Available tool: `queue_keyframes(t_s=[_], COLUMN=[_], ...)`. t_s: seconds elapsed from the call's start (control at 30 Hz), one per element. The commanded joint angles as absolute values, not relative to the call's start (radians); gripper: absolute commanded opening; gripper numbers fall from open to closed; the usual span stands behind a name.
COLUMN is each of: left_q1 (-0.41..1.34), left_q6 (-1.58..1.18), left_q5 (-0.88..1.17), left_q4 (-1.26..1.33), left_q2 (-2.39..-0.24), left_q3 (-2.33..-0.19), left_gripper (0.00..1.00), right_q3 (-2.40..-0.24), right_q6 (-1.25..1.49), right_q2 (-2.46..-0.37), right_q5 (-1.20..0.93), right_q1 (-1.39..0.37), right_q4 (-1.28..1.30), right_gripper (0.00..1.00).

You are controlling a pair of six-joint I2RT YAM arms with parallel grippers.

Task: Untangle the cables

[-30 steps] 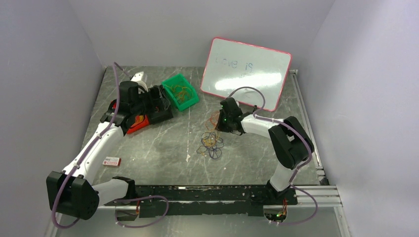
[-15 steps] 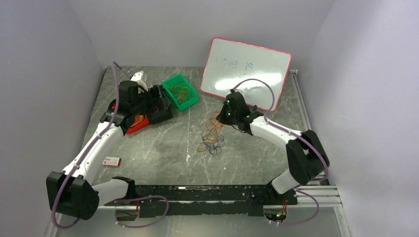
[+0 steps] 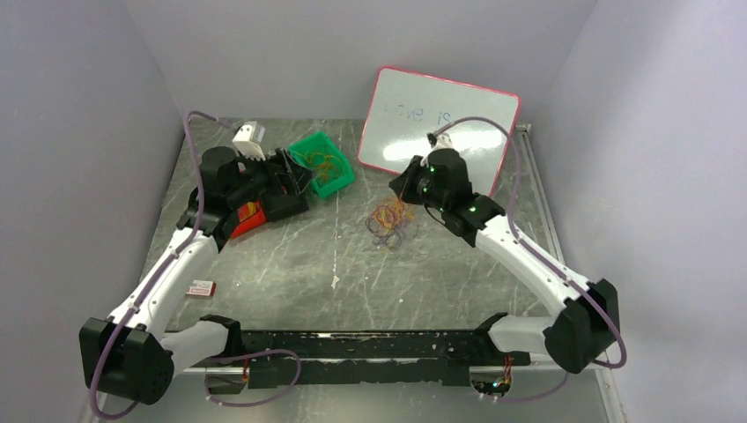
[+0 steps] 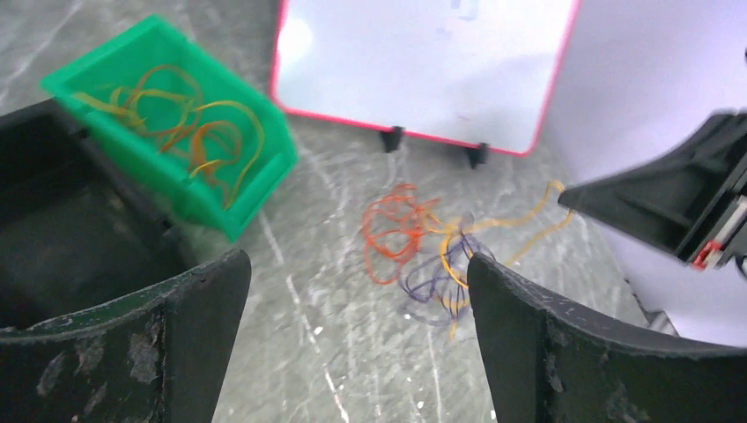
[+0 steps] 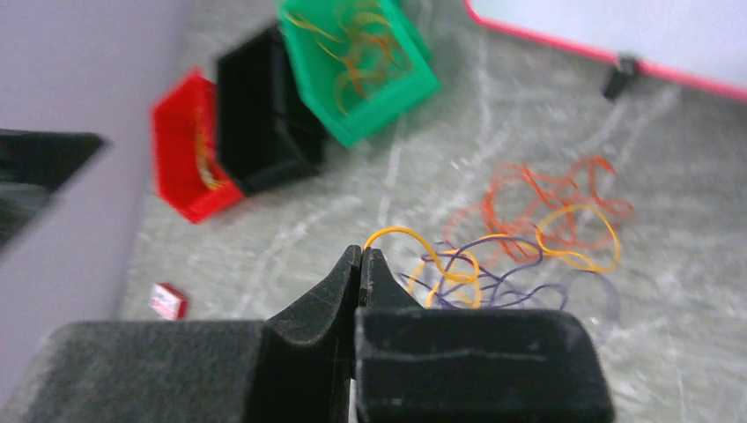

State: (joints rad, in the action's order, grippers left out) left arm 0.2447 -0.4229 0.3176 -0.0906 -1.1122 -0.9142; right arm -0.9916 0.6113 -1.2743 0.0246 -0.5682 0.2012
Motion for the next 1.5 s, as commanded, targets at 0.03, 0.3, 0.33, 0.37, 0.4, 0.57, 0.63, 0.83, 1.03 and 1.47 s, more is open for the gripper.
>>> queue_keyframes(t_s=[0.03, 0.3, 0.33, 0.37, 0.4, 0.57, 0.63, 0.83, 1.03, 1.47], left_q1=[0.280, 0.534, 0.550, 0.557, 0.559, 0.563, 0.568, 0.616, 0.658, 0.674], left_q6=[-0.435, -0.212, -0.203, -0.199, -0.199, -0.194, -0.199, -0.204, -0.185, -0.199], left_q5=[0.529, 0.353, 0.340, 0.332, 0.327, 0.388, 0.419, 0.408, 0.349, 0.230], left_q4=[0.314, 0.520, 0.533, 0.541, 0.547, 0.588, 0.595, 0.607, 0.616, 0.622], left_q2=[-1.063, -1.056, -1.062, -1.072, -1.082, -1.111, -1.118, -1.137, -1.202, -1.293], left_q3=[-0.802, -0.745, -0.746, -0.752, -0.756, -0.753, -0.749, -0.743, -0.777, -0.733], left_gripper=[0.97, 0.98, 0.98, 0.98, 0.97, 0.92, 0.89, 0.89, 0.90, 0.81], right_q3=[-1.128, -1.261, -1.271, -1.279, -1.281, -1.271, -1.269, -1.255, -1.259, -1.318], right_q6=[0.600, 0.608, 0.602, 0.596, 0.592, 0.594, 0.604, 0.625, 0.622, 0.623], right_q2=[-1.199, -1.189, -1.190, -1.189, -1.186, -1.164, -1.163, -1.163, -1.167, -1.163], right_q5=[0.001, 0.001, 0.002, 0.002, 0.002, -0.010, -0.028, -0.050, -0.071, -0.095], right_q1=[-0.607, -0.672, -0.676, -0.678, -0.680, -0.681, -0.681, -0.690, -0.697, -0.707], right_q4=[0.204, 0.226, 0.230, 0.233, 0.233, 0.220, 0.214, 0.182, 0.148, 0.076], right_gripper=[0.00, 0.00, 0.00, 0.00, 0.00, 0.00, 0.00, 0.00, 0.00, 0.00])
